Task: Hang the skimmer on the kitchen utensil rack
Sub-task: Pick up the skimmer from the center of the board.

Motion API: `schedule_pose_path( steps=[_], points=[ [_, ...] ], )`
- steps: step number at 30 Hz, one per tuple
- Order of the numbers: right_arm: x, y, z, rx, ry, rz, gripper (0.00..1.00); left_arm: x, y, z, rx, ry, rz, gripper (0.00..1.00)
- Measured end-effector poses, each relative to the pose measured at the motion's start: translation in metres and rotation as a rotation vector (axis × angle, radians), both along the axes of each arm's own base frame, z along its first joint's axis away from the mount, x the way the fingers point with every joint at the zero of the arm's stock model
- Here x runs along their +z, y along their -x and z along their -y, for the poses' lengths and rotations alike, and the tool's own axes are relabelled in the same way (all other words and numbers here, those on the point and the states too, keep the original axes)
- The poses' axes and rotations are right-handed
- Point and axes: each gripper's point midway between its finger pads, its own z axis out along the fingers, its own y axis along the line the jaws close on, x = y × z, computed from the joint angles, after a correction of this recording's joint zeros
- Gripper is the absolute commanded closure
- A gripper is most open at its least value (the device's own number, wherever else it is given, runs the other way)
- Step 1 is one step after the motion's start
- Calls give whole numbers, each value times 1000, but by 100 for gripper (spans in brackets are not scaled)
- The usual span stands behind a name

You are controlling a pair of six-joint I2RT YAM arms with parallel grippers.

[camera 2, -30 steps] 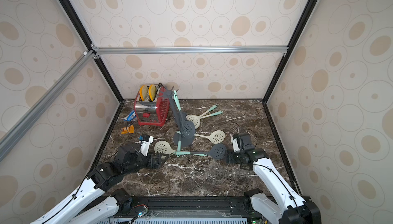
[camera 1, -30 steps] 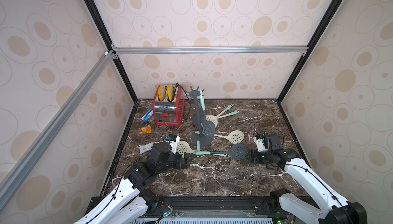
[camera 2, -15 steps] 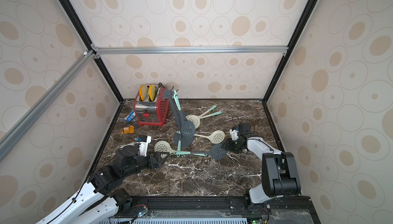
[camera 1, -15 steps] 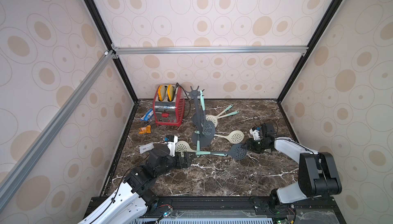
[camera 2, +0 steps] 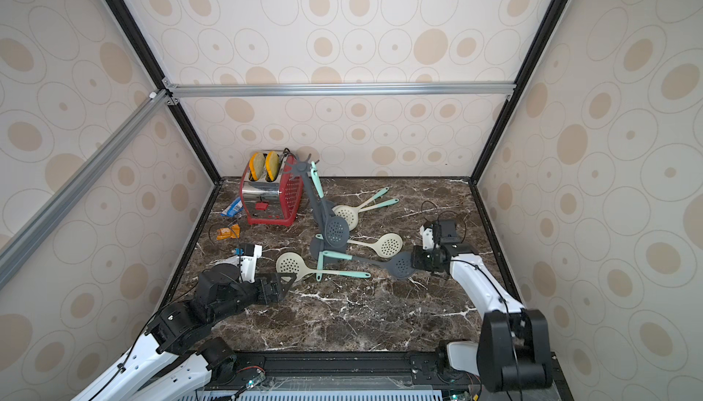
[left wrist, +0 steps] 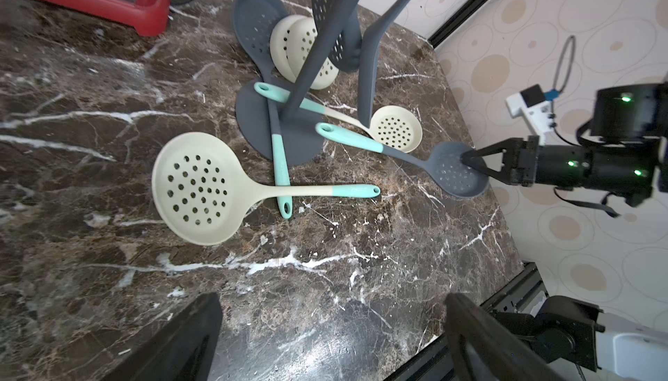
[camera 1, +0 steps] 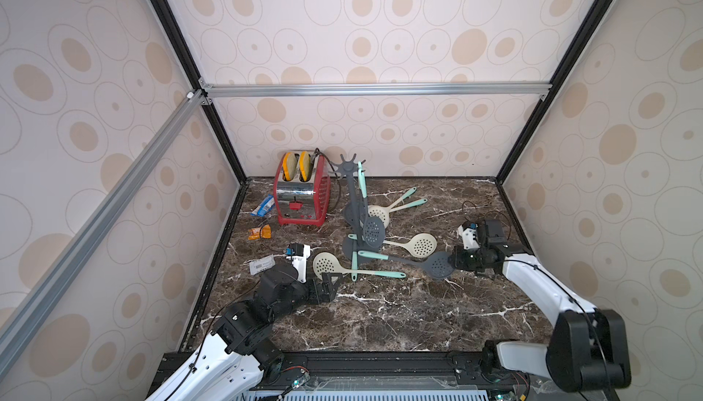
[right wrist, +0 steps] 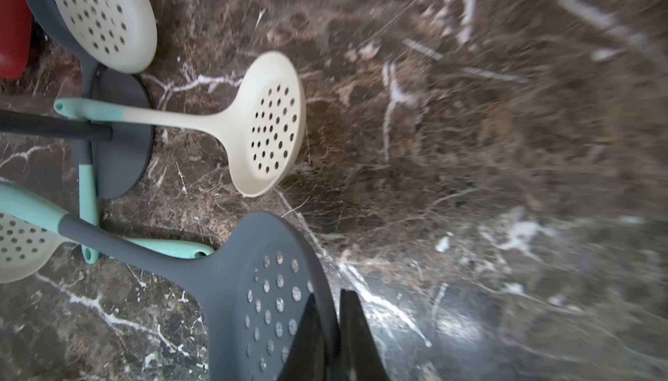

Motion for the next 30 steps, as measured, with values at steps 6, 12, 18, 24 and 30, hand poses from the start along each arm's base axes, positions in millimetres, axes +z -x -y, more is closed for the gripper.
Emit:
schedule_pose_path(
  steps=[6, 12, 18, 24, 30],
  points=[
    [49, 25, 12, -5, 30, 178, 100, 50, -1, 0, -2, 69, 93, 1],
    [71, 57, -8, 55, -102, 232, 100, 88, -3, 7, 1, 185, 153, 1],
    [81, 81, -35, 28, -324, 237, 100, 108, -11, 19, 18, 351, 163, 1],
    [90, 89, -62, 5, -451, 198, 100, 106, -20, 43, -26, 442, 116, 8],
    [90, 96, -97, 59, -472, 169, 100, 108, -24, 53, -50, 478, 100, 36]
  ],
)
